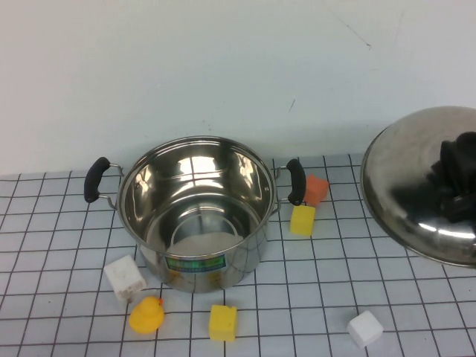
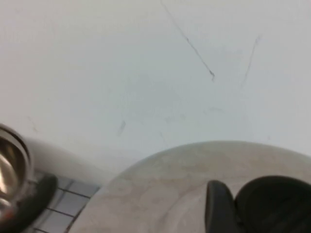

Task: Cover the pot
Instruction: Pick up the pot lid, then place the pot lid on the pot

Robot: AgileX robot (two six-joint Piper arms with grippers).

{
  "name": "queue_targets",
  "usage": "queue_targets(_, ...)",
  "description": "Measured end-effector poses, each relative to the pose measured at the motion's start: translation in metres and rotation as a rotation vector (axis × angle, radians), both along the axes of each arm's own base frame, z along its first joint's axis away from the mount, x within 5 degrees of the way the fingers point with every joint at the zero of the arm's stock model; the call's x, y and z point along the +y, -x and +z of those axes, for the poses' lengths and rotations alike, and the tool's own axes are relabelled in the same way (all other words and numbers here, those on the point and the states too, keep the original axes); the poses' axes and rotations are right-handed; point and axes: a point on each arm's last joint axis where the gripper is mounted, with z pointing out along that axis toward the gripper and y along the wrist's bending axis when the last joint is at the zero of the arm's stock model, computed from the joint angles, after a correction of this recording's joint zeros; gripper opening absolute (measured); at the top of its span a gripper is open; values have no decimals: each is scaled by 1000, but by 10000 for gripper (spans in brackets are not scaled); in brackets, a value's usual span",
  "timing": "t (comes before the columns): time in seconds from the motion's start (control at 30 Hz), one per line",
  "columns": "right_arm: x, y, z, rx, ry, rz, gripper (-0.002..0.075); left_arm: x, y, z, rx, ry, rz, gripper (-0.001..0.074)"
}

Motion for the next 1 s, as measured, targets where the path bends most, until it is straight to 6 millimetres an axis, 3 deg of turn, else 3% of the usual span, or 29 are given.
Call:
queue_targets(0.13,4,4,37,-1,-36,48,348,0,0,0,0,0,0,-3)
queue_targets(0.23,14,-3,70,-6,-78,104,348,0,0,0,0,-4,-1,-3)
queue_targets(0.33,34,-13,92,-15,-66,172,348,0,0,0,0,-8,-2,-3)
queue_targets(0.43,66,-30,99,-13,-59,254,348,0,0,0,0,-11,-3,-3)
queue_targets(0.57,117,-57,90,11,-24,359,348,0,0,0,0,-14,-4,-3)
queue_targets(0.77,201,-94,43,74,57,492,348,0,0,0,0,-14,-4,-3)
queue_targets(0.9,230,-105,21,112,86,520,348,0,0,0,0,-16,-4,-3)
queue_targets(1.0,240,-107,6,149,73,524,348,0,0,0,0,-16,-4,-3)
